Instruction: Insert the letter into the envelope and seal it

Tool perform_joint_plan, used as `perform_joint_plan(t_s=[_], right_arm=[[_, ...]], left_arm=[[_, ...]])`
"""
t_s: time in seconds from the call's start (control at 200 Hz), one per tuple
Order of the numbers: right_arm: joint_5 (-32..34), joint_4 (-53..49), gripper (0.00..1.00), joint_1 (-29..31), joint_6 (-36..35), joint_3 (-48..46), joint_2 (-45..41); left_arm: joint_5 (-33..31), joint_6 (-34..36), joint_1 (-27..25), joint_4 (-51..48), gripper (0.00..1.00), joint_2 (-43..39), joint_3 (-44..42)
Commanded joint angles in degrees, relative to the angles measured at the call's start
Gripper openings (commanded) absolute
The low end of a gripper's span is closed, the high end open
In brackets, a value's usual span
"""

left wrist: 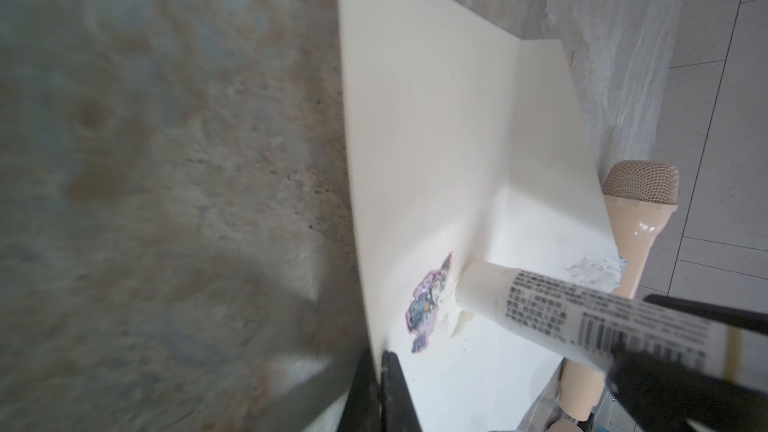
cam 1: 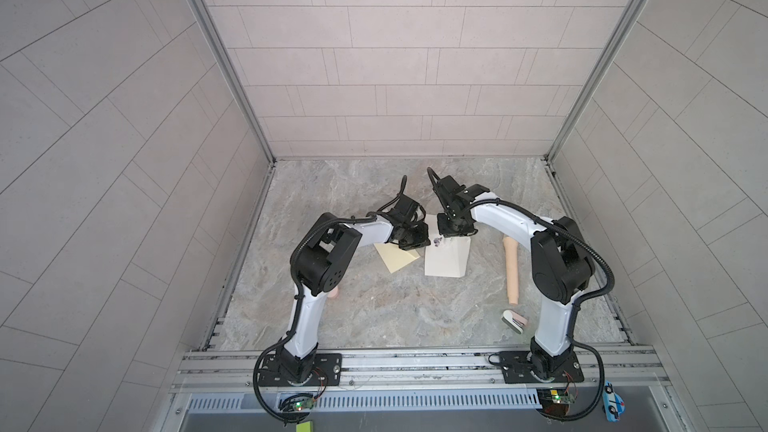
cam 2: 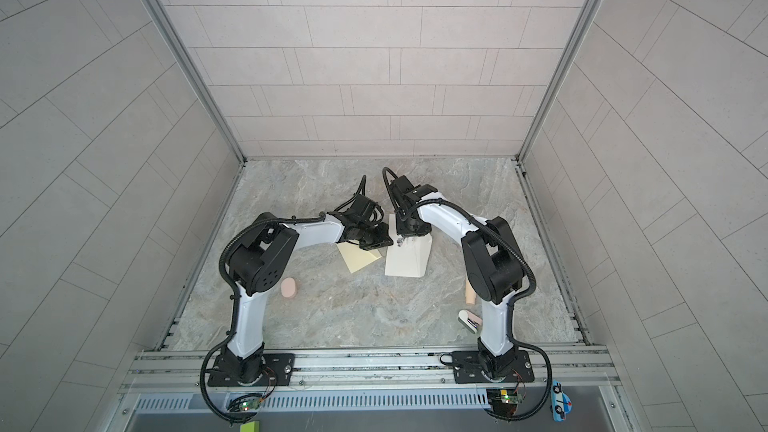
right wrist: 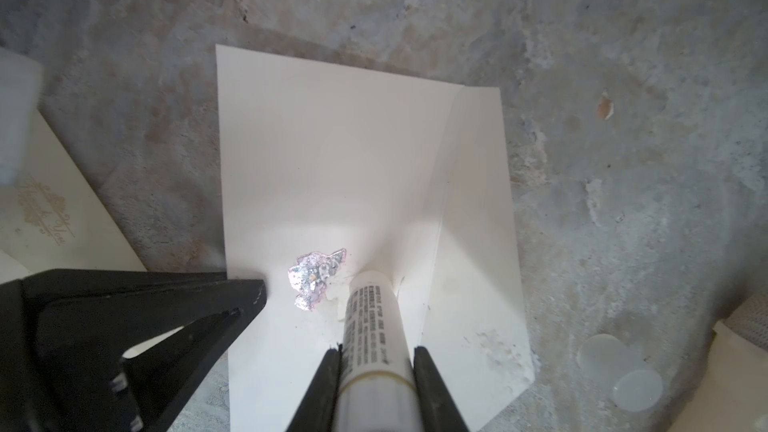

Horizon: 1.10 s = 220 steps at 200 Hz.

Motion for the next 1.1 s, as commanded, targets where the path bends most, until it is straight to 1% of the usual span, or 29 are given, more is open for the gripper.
perform_joint_plan(t_s=[0.0,0.06,0.125,0.2,0.235,0.33,0.355,0.53,0.645,0.761,0.896,1.096], right_arm=[[7.3,-5.3,0.00,-2.1,-0.5,-3.2,3.0],[6.4,-4.8,0.00,-2.0,-0.6,-3.2,2.5],[3.3,-2.1,0.00,-2.1,-1.1,-3.7,0.7],[-1.3,3.6,0.00,-2.2,-1.0,-6.1,-4.1],[-2.5,6.4,0.00,-2.4,-0.6,-7.2,-6.8],[-2.2,10.9,0.00,-3.2,0.4,-9.4,-13.7],[-2.0,11.5,0.00,-3.6,0.8,-9.8,-15.2],[-0.8,16.6,0.00,-7.9,3.1,-16.3,-22.3],[-1.7,19.8,0.00,-11.2,4.3,-21.1,-23.6],[-5.2,24.2,0.00,-13.9,4.9,-24.8,-23.3],[-7.2,29.8,0.00,-14.3,4.8,-27.9,-23.4],[-7.1,35.1,0.00,-14.3,6.7,-32.9,-24.0]], left_arm=[[-2.1,1.5,0.3,-6.0,0.00,-1.6,-1.9],[-2.1,1.5,0.3,-6.0,0.00,-1.7,-1.8],[-2.3,1.4,0.3,-6.0,0.00,-1.8,-1.9],[-2.4,0.7,0.3,-5.6,0.00,-2.0,-2.0],[-2.1,0.3,0.5,-4.9,0.00,-2.1,-2.3],[-1.1,-0.9,1.2,-2.3,0.00,-2.4,-3.2],[-0.9,-2.6,1.4,-1.9,0.00,-2.5,-3.4],[0.2,-3.5,1.9,-0.9,0.00,-3.1,-3.2],[0.4,-3.6,1.9,-0.9,0.00,-3.3,-2.9],[0.3,-3.5,1.9,-0.8,0.00,-3.4,-2.9],[0.4,-3.5,1.9,-0.9,0.00,-3.4,-2.9],[0.4,-3.6,1.8,-0.8,0.00,-3.2,-2.9]])
